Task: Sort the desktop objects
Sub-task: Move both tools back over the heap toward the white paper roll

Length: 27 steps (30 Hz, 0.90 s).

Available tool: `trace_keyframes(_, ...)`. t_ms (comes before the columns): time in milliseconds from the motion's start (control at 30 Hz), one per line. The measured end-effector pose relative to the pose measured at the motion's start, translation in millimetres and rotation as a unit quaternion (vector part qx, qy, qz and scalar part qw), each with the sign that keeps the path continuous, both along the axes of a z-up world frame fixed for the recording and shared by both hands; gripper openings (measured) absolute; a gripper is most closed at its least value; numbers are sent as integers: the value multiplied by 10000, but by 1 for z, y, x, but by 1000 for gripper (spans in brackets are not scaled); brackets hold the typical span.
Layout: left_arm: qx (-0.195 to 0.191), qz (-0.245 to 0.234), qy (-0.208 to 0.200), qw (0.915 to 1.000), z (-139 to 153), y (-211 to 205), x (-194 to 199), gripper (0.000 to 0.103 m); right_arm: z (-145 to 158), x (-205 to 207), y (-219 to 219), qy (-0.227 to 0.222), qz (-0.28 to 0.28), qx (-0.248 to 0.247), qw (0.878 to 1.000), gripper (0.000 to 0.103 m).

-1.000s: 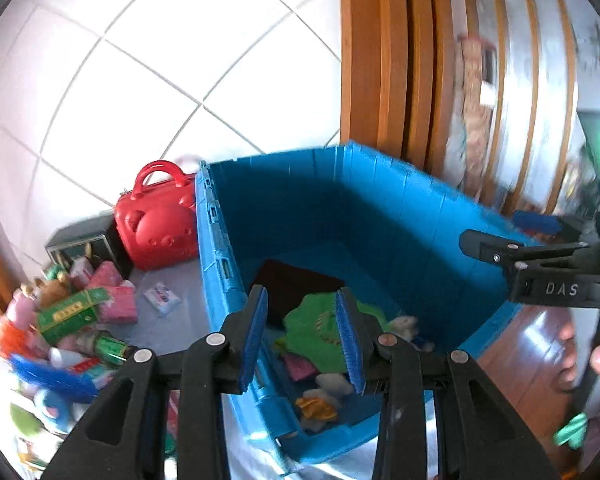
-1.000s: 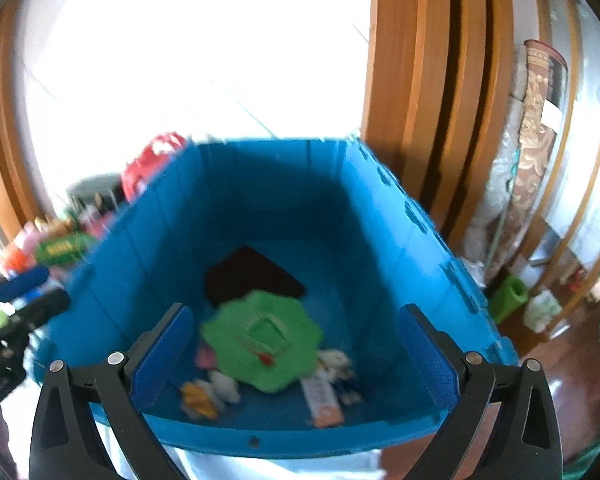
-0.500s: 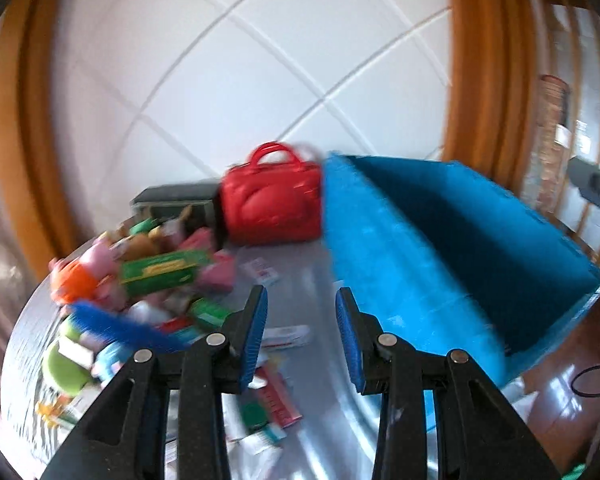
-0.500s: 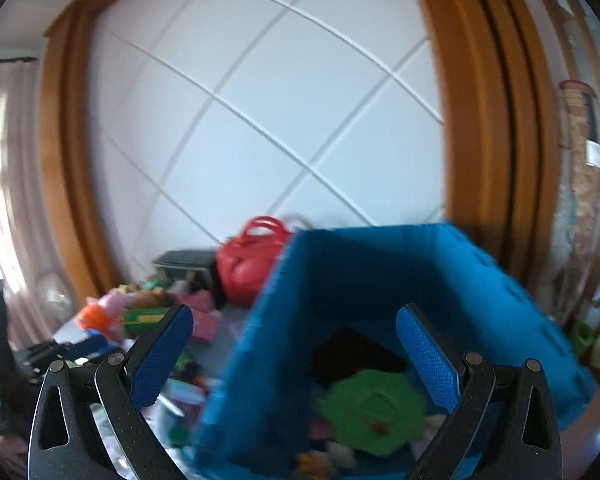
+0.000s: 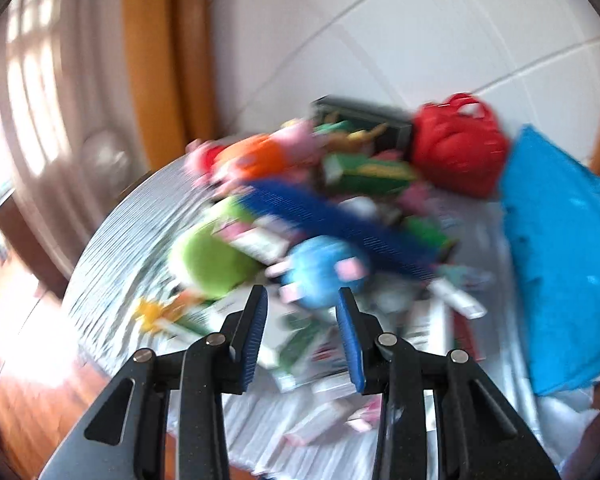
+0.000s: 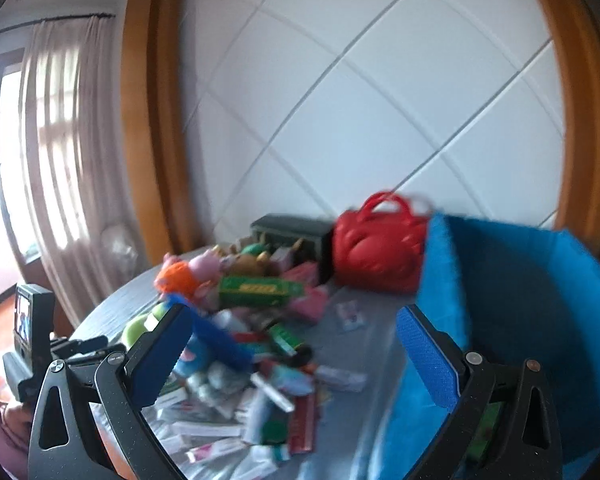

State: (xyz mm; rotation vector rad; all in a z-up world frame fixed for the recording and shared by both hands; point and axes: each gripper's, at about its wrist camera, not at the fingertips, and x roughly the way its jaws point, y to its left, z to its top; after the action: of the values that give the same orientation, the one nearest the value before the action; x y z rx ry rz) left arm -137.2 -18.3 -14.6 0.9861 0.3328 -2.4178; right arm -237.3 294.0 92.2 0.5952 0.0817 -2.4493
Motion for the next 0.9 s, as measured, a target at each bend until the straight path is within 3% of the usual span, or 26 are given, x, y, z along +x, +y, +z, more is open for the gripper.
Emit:
trace_keyframes(233, 162, 527, -322, 9980, -37, -75, 43, 35, -62, -23, -44, -897, 19, 318, 9955, 103)
trace_keyframes(500, 452, 614, -504, 9958, -65, -119, 55, 35, -130, -46, -79, -1733, -104, 745, 9820, 103)
trace_keyframes(667, 616, 767, -738, 9924, -93, -158, 63, 35, -150, -46, -102, -1946, -18, 950, 9763, 103)
trace_keyframes(833, 886, 1255, -1075, 9823, -126, -207, 68, 35, -168, -51, -125, -2171, 4, 1089, 9700, 103)
trace_keyframes(900, 1033, 1247, -1128, 9803, -136, -220, 64, 35, -175, -52, -135, -2249, 24, 1146, 9676, 103)
